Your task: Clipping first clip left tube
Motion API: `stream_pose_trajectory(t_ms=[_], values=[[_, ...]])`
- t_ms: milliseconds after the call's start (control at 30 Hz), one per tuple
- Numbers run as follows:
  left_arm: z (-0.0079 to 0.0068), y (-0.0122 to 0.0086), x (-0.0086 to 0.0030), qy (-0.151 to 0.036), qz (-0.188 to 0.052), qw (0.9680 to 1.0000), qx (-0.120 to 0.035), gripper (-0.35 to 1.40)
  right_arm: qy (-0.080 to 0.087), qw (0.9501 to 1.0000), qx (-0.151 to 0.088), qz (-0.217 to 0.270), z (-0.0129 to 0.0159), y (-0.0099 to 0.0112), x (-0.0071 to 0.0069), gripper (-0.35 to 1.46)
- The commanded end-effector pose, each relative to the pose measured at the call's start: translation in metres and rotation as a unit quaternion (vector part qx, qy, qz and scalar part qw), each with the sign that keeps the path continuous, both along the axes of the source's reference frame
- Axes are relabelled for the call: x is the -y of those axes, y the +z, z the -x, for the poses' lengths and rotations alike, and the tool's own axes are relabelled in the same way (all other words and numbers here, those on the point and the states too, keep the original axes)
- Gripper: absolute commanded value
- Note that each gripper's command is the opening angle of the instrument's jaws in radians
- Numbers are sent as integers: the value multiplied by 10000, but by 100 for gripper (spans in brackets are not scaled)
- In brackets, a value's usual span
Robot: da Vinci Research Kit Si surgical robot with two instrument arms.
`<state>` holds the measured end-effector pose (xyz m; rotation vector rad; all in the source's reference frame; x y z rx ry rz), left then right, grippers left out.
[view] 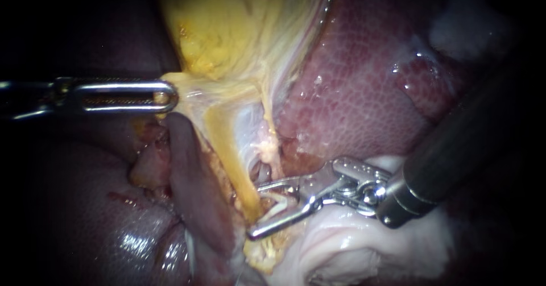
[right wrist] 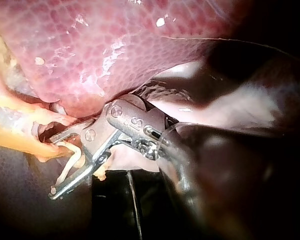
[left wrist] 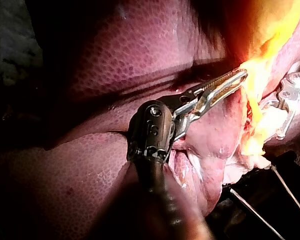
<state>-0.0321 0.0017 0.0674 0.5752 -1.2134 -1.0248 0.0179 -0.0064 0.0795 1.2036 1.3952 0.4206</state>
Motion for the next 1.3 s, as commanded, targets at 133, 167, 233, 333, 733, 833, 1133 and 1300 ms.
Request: stream_pose_trajectory(t_ms=[133,167,233,333,733,833,1133,1300], values=[[3,3,-2,-7,-2,10000,-2,-35,-144,9999,-52,-34,-13,7,11,57],[4,4,-3,-10,-2,10000,-4,-35,-179,9998,-60,-49,-16,8,14,57],[7,6,-5,-13,-1,10000,-5,-35,-278,9995,-78,-103,-22,12,21,57],[9,8,-6,-15,-1,10000,-5,-35,-413,9989,-114,-168,-25,18,33,57],[9,3,-9,-9,9,10000,-7,-35,-860,9959,277,16,-19,50,64,50],[9,3,-9,-9,9,10000,-7,-35,-861,9959,277,15,-19,51,63,48],[9,2,-9,-11,9,10000,-8,-35,-851,9960,262,-6,-20,48,59,40],[9,2,-9,-10,9,10000,-8,-35,-911,9956,226,-17,-18,50,56,-24]])
